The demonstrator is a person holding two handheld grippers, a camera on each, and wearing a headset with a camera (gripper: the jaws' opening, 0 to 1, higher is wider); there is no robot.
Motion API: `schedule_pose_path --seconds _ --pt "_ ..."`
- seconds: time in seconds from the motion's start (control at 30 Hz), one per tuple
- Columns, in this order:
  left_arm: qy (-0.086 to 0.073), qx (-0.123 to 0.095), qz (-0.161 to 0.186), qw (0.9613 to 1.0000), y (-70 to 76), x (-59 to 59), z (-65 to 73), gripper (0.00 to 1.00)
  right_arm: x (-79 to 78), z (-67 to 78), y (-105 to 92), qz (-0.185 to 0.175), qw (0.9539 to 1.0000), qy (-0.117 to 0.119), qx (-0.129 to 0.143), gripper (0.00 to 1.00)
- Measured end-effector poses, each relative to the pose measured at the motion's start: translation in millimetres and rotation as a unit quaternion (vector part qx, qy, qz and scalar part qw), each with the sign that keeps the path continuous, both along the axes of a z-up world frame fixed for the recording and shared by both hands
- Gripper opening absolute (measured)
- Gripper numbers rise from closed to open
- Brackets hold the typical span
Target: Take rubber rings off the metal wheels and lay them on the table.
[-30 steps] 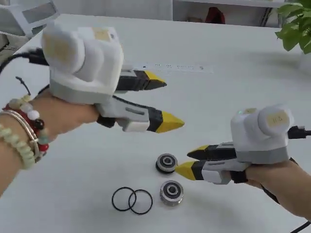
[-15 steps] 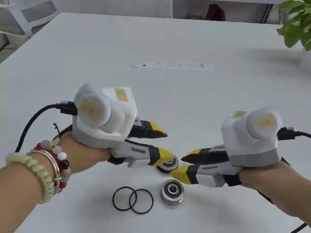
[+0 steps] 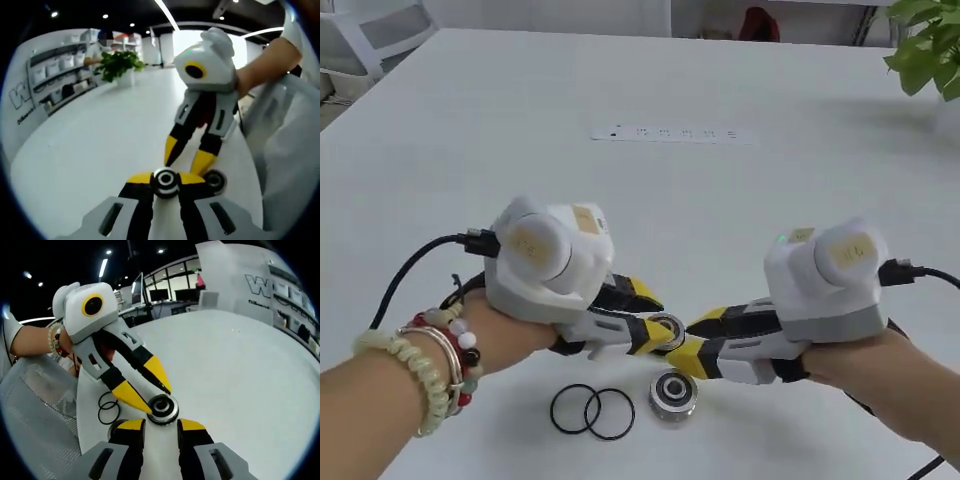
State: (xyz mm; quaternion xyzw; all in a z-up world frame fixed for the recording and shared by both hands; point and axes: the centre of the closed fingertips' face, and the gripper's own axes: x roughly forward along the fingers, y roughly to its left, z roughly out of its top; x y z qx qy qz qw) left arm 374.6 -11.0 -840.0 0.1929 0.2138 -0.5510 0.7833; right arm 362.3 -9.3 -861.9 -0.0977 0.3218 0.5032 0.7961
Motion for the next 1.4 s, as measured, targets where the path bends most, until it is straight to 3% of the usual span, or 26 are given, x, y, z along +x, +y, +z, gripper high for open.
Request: schedule_pose_path --seconds 0.17,0.2,0.27,0.37,0.5,0.97,1.13,1.33,1.4 --pt "0.006 0.014 0.003 0.9999 3.2 -0.2 -8.2 0.18 0.5 0.9 0.4 -0.001 1.0 -0.001 0.002 0.23" --pt "0.009 0.002 0.006 0.9999 1.4 -0.4 -6.5 0.17 0.6 0.9 0.5 -0.002 1.0 -0.001 0.002 0.23" --pt "0.017 0.004 0.011 0.9998 3.0 0.8 -8.1 0.15 0.4 0.9 0.9 -0.001 1.0 -0.001 0.002 0.23" --pt "0.045 -0.008 0.03 0.9985 3.1 1.8 -10.5 0.14 0.1 0.8 2.1 0.001 1.0 0.0 0.003 0.22" --pt "0.038 -0.008 0.025 0.9989 2.7 0.9 -9.3 0.14 0.7 1.2 2.5 0.0 1.0 -0.001 0.004 0.22" --pt "0.039 -0.015 0.03 0.9987 2.4 0.4 -8.3 0.14 1.3 -1.9 -2.5 0.015 0.9995 -0.02 -0.018 0.1" --pt "0.038 -0.016 0.031 0.9987 2.9 0.2 -7.8 0.14 0.9 -1.9 -2.1 0.019 0.9992 -0.025 -0.023 0.09" --pt "0.036 -0.018 0.029 0.9988 3.1 0.0 -7.9 0.14 -0.3 -1.6 -1.1 0.009 0.9998 -0.008 -0.013 0.13" --pt "0.035 -0.018 0.029 0.9988 3.1 0.0 -7.8 0.14 -0.1 -2.0 -1.0 0.014 0.9996 -0.017 -0.018 0.13"
